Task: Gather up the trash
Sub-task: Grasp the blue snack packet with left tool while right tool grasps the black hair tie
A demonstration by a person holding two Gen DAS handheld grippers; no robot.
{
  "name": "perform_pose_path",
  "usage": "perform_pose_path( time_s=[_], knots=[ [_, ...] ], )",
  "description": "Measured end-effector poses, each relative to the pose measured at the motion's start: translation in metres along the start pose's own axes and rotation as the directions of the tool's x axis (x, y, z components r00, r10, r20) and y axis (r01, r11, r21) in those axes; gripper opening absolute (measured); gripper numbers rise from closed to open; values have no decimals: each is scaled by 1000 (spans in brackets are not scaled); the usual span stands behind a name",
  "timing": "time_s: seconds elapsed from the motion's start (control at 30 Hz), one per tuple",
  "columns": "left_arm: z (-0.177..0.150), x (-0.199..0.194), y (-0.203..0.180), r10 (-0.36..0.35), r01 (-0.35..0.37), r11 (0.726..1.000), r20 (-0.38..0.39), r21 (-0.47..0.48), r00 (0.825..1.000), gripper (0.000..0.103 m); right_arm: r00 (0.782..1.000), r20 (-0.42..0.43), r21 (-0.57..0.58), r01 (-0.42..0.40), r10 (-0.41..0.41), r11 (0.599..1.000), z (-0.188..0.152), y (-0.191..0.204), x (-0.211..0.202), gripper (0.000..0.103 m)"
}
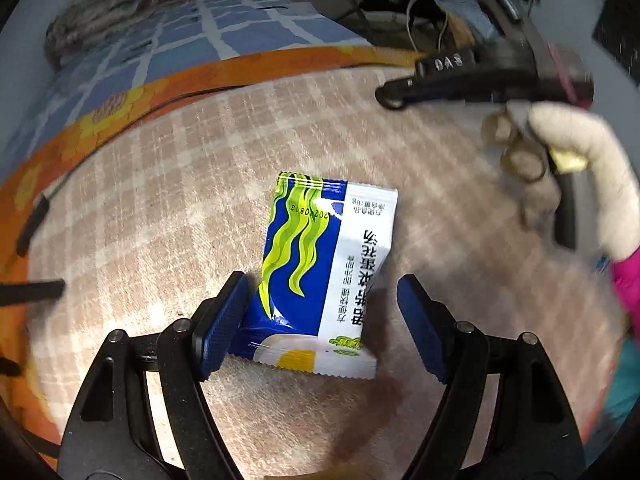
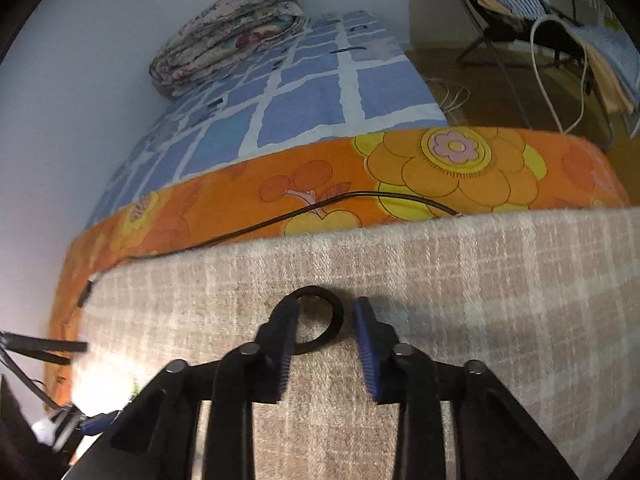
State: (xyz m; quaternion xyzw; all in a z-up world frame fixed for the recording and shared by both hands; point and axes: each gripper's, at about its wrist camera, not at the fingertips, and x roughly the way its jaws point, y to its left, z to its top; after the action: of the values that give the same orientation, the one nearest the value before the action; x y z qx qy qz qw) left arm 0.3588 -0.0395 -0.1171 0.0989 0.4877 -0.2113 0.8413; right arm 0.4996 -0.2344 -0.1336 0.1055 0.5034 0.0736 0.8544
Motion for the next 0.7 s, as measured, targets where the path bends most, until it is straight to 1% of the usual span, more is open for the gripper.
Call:
perform_pose_path(
  time_s=[0.03, 0.07, 0.1, 0.17, 0.2, 0.23, 0.33, 0.47, 0.57, 0.7],
  knots=[
    [-1, 1, -4, 16, -16, 1000, 7, 17, 1000, 79, 1000, 3, -18, 19, -19, 1000, -1, 2, 0, 14],
    [-2, 2, -5, 21, -22, 1000, 12, 19, 1000, 79, 1000, 2, -32, 28, -28, 999, -2, 4, -1, 5],
    [-2, 3, -6, 25, -26, 1000, 20, 13, 999, 78, 999, -2, -43, 32, -32, 999, -2, 4, -1, 3],
    [-2, 3, -6, 40, -40, 999, 42, 6, 998, 61, 1000, 0, -55, 25, -25, 998, -4, 5, -4, 2],
    [-1, 2, -6, 43, -43, 999, 49, 2, 998, 59, 1000, 2, -60, 16, -16, 998, -5, 6, -6, 1],
    [0, 2, -4, 43, -42, 999, 52, -8, 998, 52, 1000, 6, -65, 14, -14, 998, -6, 7, -9, 1],
    [0, -2, 3, 34, -30, 997, 63, -67, 997, 46, 1000, 27, -84, 11, -9, 996, -12, 11, -22, 1],
    [-7, -17, 5, 51, -42, 993, 83, -110, 995, 45, 999, 41, -90, -12, 16, 996, -23, 12, -46, 1],
    [-15, -37, 2, 67, -54, 990, 99, -131, 993, 45, 999, 44, -100, -27, 31, 995, -33, 15, -68, 1],
    [-27, -72, -8, 67, -49, 987, 114, -150, 991, 45, 996, 51, -106, -67, 73, 992, -56, 19, -108, 1]
  ],
)
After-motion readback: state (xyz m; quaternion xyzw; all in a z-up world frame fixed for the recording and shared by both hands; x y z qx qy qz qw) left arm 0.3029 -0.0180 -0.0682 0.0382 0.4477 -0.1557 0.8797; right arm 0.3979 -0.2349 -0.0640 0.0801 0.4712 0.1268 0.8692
